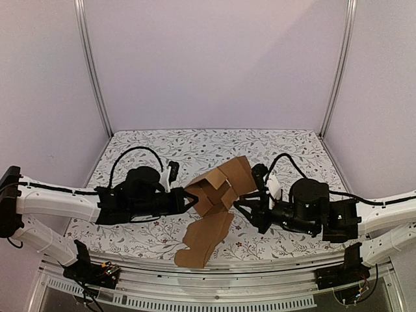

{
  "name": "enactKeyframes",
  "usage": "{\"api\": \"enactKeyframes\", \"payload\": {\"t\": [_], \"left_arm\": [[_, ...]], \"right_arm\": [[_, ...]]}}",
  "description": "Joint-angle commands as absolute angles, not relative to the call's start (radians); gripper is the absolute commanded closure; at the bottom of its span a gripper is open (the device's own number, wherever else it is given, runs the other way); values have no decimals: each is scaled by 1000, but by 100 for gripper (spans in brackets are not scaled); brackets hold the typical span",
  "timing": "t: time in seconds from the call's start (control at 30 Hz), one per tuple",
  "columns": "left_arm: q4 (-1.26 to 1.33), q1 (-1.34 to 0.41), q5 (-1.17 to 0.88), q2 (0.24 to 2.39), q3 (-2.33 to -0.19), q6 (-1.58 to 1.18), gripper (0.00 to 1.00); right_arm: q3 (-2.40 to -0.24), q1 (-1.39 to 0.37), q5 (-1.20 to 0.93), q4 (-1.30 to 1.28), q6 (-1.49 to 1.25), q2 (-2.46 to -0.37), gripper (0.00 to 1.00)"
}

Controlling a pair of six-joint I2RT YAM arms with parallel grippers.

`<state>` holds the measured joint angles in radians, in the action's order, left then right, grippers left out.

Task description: Fold the paper box

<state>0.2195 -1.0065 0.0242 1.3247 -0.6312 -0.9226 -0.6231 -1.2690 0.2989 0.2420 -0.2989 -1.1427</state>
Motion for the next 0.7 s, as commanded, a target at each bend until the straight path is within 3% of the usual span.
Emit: {"api": "enactKeyframes", "payload": {"t": [0.0,0.27,0.67], "left_arm": [[147,-997,92,1318,-660,-831,100],[62,-995,155,1303,-688,-747,100],[-64,-992,189,1255,-708,-629,100]], "right_arm": [[-582,-1273,238,116,-264,-1026,66],[-638,-1272,61,-220,-183,-873,43],[-773,-1273,104,-387,-134,-829,37]]}}
